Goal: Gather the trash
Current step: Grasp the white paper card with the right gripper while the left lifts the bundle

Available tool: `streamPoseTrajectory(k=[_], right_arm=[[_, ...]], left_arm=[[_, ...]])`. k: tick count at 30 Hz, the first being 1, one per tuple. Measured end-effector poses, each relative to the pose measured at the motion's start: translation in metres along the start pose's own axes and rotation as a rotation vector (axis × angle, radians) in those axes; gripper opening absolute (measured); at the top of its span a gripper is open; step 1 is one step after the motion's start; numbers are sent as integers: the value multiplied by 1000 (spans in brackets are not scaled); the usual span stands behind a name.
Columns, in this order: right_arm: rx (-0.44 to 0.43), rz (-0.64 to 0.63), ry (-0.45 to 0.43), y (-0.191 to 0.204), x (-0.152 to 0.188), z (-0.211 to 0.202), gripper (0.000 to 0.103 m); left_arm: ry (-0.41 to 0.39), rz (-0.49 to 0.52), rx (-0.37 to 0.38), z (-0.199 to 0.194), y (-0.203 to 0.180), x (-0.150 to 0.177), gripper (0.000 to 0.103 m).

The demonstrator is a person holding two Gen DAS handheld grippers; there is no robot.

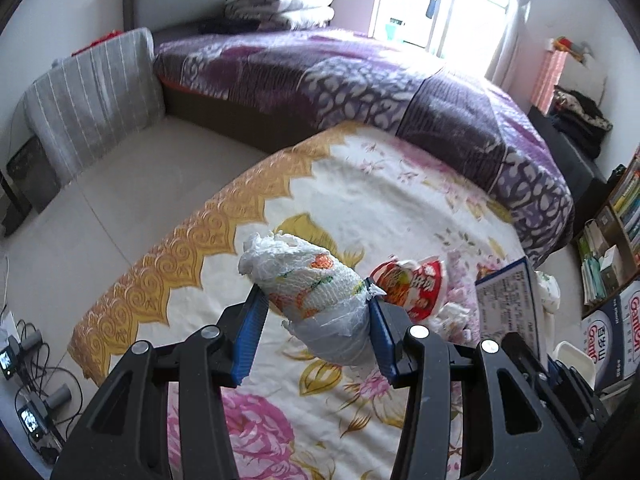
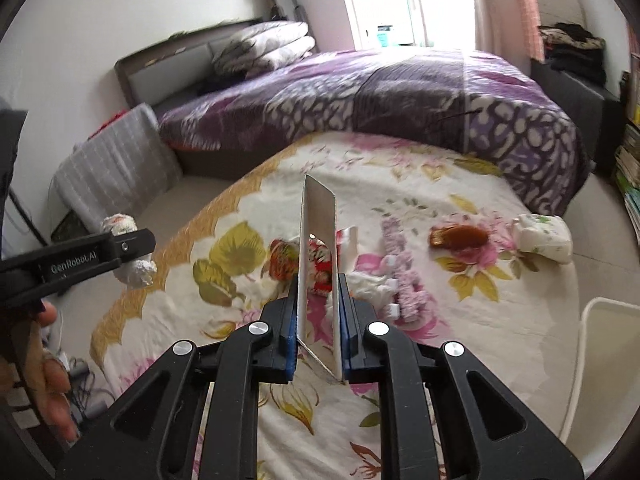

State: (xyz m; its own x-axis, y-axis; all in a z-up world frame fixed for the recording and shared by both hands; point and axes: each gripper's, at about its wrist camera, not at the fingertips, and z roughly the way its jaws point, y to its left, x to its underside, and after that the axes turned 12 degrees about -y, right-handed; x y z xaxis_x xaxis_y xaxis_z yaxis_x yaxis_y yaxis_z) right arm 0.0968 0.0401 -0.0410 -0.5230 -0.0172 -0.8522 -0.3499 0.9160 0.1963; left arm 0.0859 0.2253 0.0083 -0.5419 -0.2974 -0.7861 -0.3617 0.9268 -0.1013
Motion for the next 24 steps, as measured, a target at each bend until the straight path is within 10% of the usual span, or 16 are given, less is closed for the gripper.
streamPoseTrajectory(k=[24], right_arm=[[212, 110, -85, -84, -9, -61, 15]], left_arm=[[-47, 129, 147, -18, -106, 20, 48]])
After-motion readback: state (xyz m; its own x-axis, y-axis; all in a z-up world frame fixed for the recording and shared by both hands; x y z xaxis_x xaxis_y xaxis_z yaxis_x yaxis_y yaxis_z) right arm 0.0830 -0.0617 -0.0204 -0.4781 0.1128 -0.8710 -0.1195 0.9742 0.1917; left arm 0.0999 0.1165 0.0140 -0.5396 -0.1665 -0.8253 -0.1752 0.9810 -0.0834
